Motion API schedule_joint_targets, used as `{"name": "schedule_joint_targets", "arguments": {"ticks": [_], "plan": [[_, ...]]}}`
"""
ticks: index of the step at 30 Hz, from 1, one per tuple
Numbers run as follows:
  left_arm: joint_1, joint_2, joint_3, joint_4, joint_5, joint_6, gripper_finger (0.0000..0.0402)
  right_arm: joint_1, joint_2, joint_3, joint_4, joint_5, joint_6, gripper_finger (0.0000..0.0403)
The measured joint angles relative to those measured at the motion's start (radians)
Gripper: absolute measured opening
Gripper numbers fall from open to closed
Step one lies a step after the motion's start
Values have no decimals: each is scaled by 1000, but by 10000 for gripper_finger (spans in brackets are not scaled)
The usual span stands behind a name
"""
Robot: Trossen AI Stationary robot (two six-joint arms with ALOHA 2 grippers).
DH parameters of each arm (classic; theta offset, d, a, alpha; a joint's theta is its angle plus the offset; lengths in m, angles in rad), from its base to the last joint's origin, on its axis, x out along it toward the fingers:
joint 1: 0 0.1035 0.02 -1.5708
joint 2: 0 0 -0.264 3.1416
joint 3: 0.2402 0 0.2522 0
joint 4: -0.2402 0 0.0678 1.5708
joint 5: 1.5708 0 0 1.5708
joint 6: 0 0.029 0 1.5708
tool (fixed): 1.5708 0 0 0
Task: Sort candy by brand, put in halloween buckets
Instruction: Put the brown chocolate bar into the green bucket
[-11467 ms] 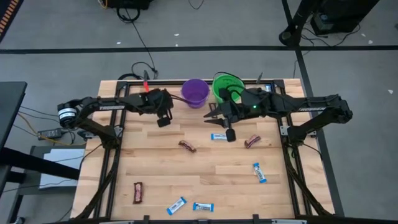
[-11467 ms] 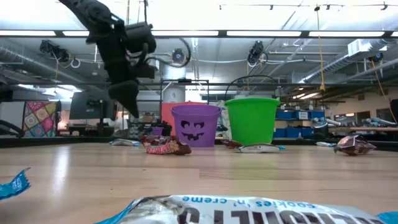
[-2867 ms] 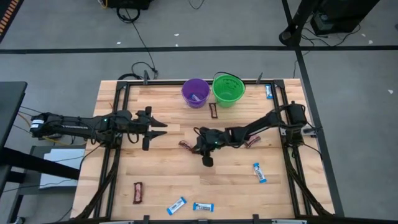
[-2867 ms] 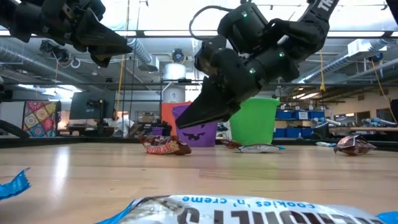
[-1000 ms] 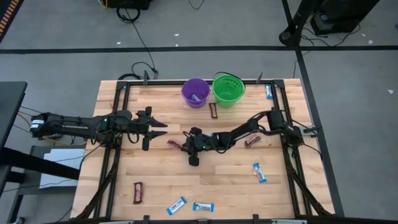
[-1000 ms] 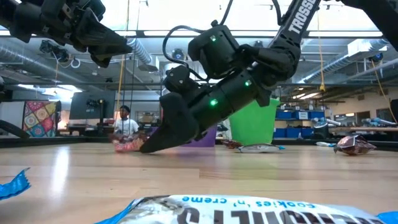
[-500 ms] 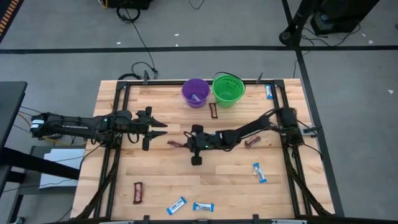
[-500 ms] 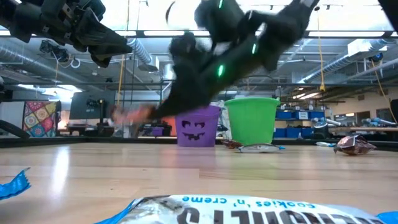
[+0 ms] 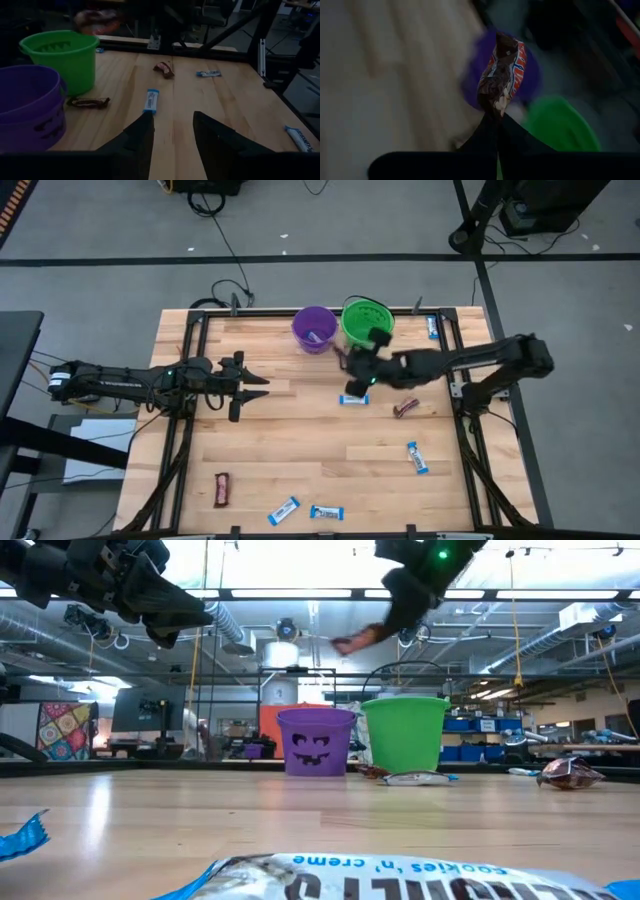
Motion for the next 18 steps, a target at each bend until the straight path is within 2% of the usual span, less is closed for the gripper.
{"name": "schedule_joint_targets", "arguments": {"ticks": [3, 7, 13, 18], "plan": [[0, 9, 0, 17, -15, 0, 142, -69, -43, 0, -95, 19, 11, 5], [0, 39, 0, 59, -25, 0, 142, -185, -81, 0, -117, 0, -17, 5], [0, 102, 0, 95, -26, 0, 142, -336, -90, 0, -116, -94, -83, 5], [0, 152, 0, 98, -26, 0, 142, -407, -90, 0, -112, -159, -98, 6]]}}
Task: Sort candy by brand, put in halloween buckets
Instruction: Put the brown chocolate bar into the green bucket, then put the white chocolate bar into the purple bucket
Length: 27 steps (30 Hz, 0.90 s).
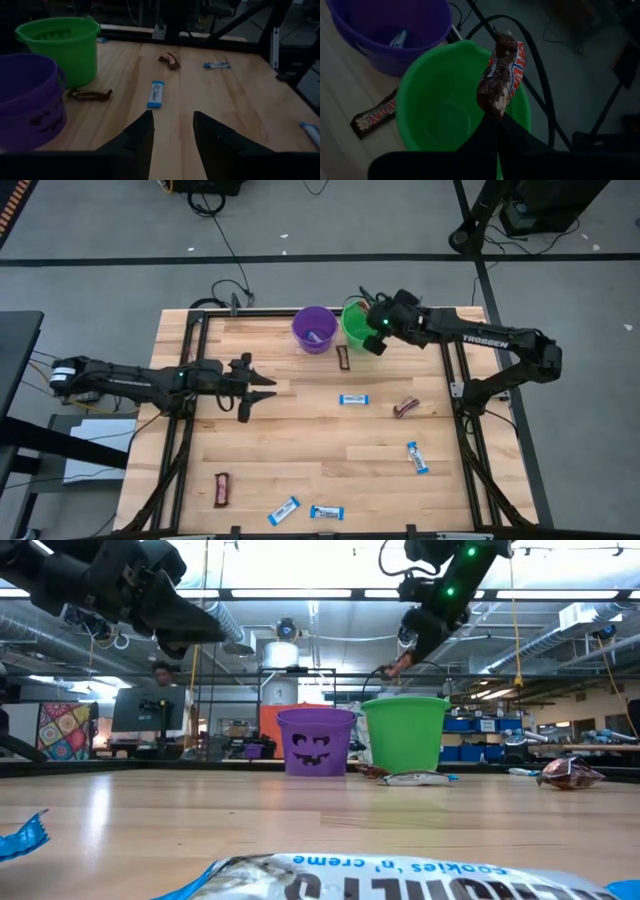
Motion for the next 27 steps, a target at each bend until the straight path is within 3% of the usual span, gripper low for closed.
{"name": "schedule_joint_targets", "arguments": {"ticks": [6, 19, 24, 27], "plan": [[0, 28, 0, 20, 0, 4, 142, -20, 1, 0, 40, -92, -31, 24], [0, 28, 0, 19, 0, 6, 142, -36, 2, 0, 57, -121, -5, 111], [0, 28, 0, 20, 0, 8, 142, 19, 2, 0, 109, -254, 4, 116], [0, 28, 0, 22, 0, 8, 142, 98, 1, 0, 122, -253, -2, 116]]}}
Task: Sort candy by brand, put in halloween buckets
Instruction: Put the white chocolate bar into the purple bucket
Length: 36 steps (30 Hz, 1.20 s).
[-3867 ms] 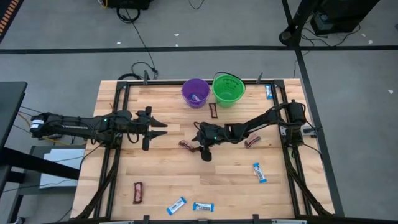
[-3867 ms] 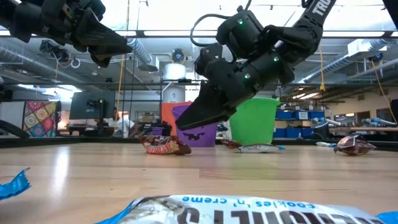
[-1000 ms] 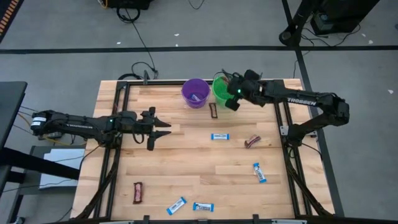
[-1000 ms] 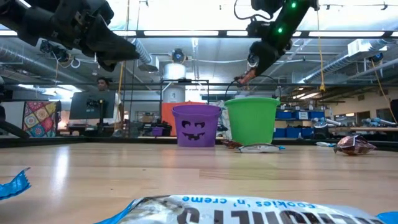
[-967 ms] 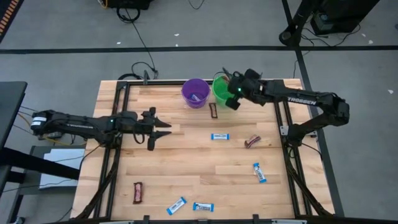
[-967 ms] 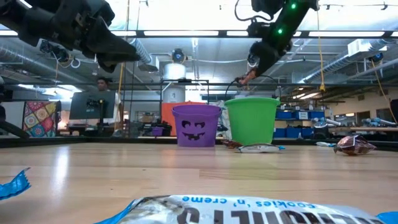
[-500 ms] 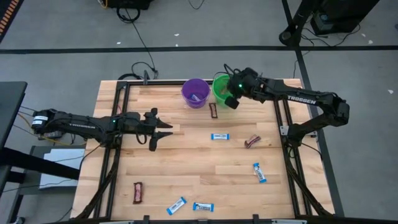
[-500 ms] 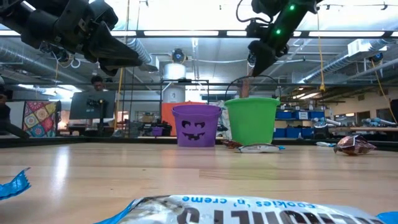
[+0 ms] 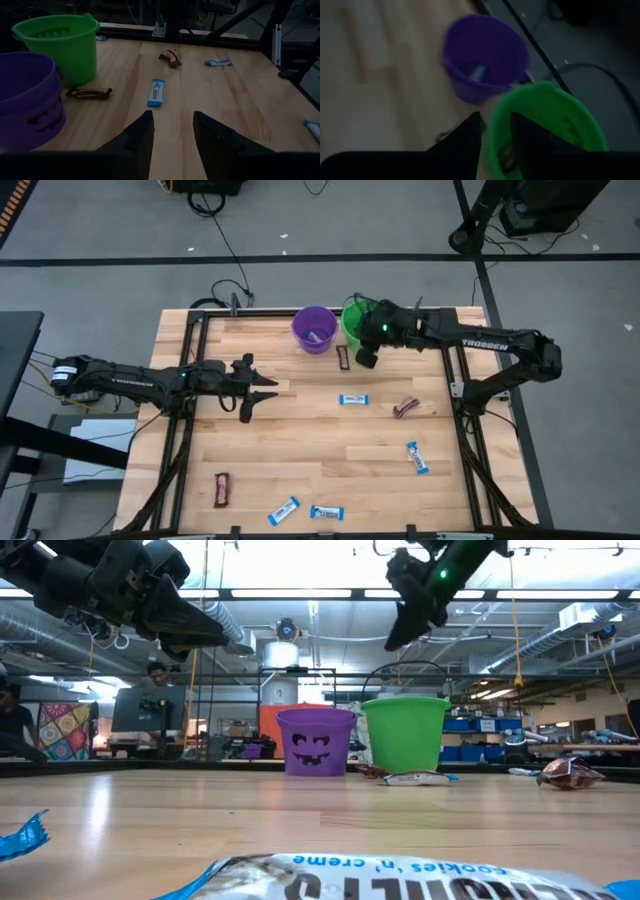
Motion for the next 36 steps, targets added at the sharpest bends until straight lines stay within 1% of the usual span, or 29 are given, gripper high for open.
{"name": "schedule_joint_targets", "arguments": {"ticks": [5, 7, 9, 12, 17, 19, 22, 26, 29, 36], "plan": [[0, 0, 0, 0, 0, 0, 142, 168, 0, 0, 3, 65, 8, 116], [0, 0, 0, 0, 0, 0, 142, 235, -1, 0, -8, 106, 40, 115], [0, 0, 0, 0, 0, 0, 142, 297, -1, -4, -48, 171, 90, 115], [0, 0, 0, 0, 0, 1, 142, 366, -3, -53, -119, 279, 210, 115], [0, 0, 0, 39, -6, 4, 142, 411, -3, -208, -297, 377, 494, 114], [0, 0, 0, 63, -6, 4, 142, 401, -3, -271, -390, 438, 617, 114], [0, 0, 0, 93, -6, 4, 142, 358, -5, -358, -473, 511, 797, 114], [0, 0, 0, 105, -6, 3, 142, 258, -31, -443, -484, 560, 969, 114], [0, 0, 0, 105, -5, 2, 142, 165, -53, -472, -485, 552, 1022, 114], [0, 0, 0, 104, -5, 1, 142, -17, -106, -496, -442, 556, 1025, 114]]}}
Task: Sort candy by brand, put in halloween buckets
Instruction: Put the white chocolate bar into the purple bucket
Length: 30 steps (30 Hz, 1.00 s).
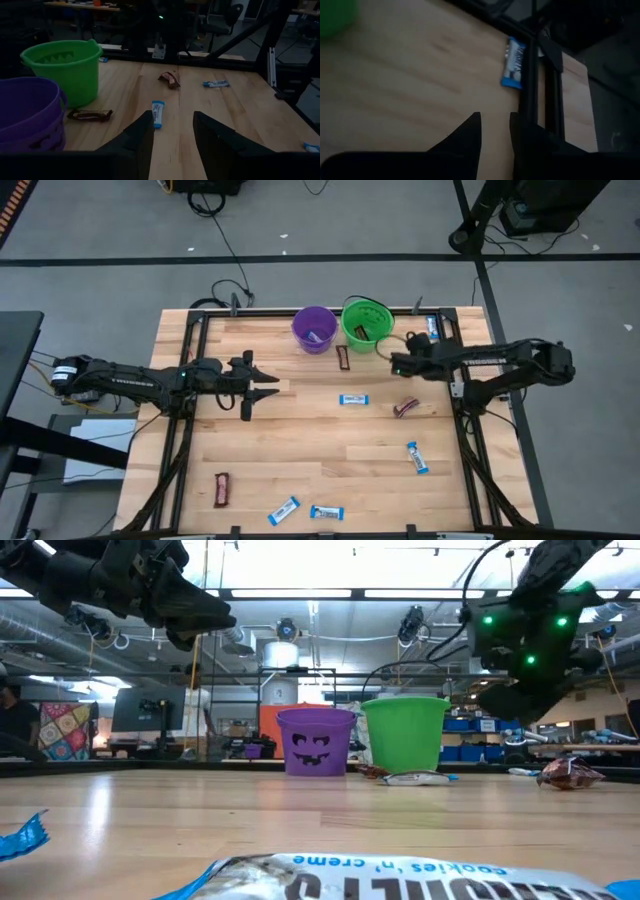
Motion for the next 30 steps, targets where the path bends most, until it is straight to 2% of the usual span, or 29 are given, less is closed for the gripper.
{"name": "schedule_joint_targets", "arguments": {"ticks": [7, 16, 25, 30], "plan": [[0, 0, 0, -8, 0, 0, 142, -179, -6, 0, 53, -4, -62, 114], [0, 0, 0, -59, 4, -1, 142, -291, -5, 0, 69, -44, -131, 114], [0, 0, 0, -60, 3, 2, 142, -239, -15, 0, 93, -67, -162, 114], [0, 0, 0, -61, 3, 24, 142, -181, -96, 0, 129, 16, -165, 114]]}}
